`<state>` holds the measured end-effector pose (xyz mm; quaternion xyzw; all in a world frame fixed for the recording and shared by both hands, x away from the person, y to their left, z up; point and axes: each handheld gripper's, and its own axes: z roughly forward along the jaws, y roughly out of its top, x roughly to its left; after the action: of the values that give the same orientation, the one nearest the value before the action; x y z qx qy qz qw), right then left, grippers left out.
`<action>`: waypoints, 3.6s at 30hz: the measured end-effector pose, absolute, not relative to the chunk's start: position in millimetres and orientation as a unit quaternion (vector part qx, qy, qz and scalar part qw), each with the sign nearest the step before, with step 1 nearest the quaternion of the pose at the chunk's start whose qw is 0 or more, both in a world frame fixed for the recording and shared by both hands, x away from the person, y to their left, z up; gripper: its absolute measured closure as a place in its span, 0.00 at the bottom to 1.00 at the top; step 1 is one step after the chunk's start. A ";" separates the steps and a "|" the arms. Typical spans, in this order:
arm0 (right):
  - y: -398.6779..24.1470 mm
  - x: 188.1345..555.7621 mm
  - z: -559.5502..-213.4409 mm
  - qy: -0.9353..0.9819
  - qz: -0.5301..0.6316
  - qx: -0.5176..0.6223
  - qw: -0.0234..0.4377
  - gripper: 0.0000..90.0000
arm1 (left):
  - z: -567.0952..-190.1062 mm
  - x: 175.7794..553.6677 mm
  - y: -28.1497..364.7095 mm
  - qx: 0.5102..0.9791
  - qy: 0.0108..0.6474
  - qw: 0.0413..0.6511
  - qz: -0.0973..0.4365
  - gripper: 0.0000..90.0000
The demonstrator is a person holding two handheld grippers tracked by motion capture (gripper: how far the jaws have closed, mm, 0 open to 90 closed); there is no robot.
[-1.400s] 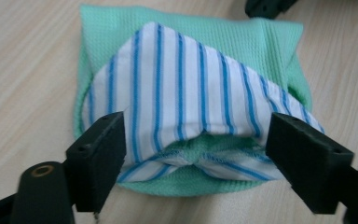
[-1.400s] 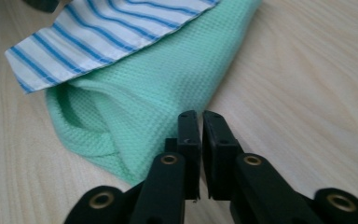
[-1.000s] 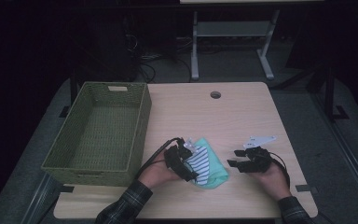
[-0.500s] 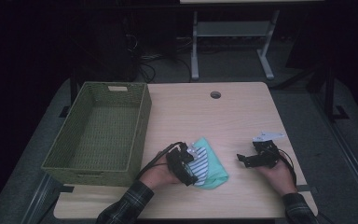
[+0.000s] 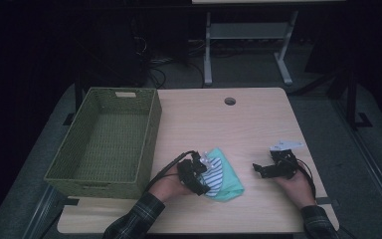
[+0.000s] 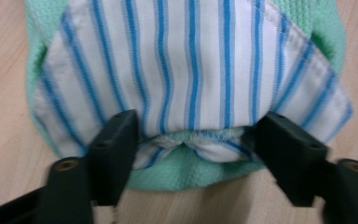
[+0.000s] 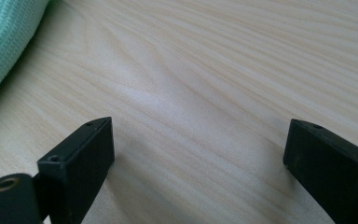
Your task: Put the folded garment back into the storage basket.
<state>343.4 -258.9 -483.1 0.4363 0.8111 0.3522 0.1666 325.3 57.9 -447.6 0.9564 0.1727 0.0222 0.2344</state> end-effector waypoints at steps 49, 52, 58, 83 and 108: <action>-259.0 343.0 -483.3 0.808 0.351 0.442 0.166 0.09 | -379.4 344.7 84.0 0.921 0.230 0.315 -0.011 0.82; -259.1 343.0 -483.1 0.809 0.351 0.442 0.166 0.09 | -373.4 346.9 84.6 0.920 0.231 0.316 -0.012 0.82; -258.9 343.0 -483.2 0.808 0.351 0.442 0.167 0.09 | -360.0 350.6 86.9 0.920 0.228 0.317 -0.011 0.82; -258.1 344.5 -483.6 0.810 0.343 0.445 0.165 0.02 | -311.2 362.4 126.9 0.914 0.250 0.319 0.026 0.81; -257.9 344.5 -483.6 0.810 0.342 0.446 0.166 0.02 | -289.5 370.9 200.7 0.881 0.334 0.325 0.081 0.81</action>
<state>344.5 -257.9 -483.6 0.4459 0.8102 0.3423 0.1659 370.9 200.7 -289.5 0.8813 0.3339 0.0812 0.3245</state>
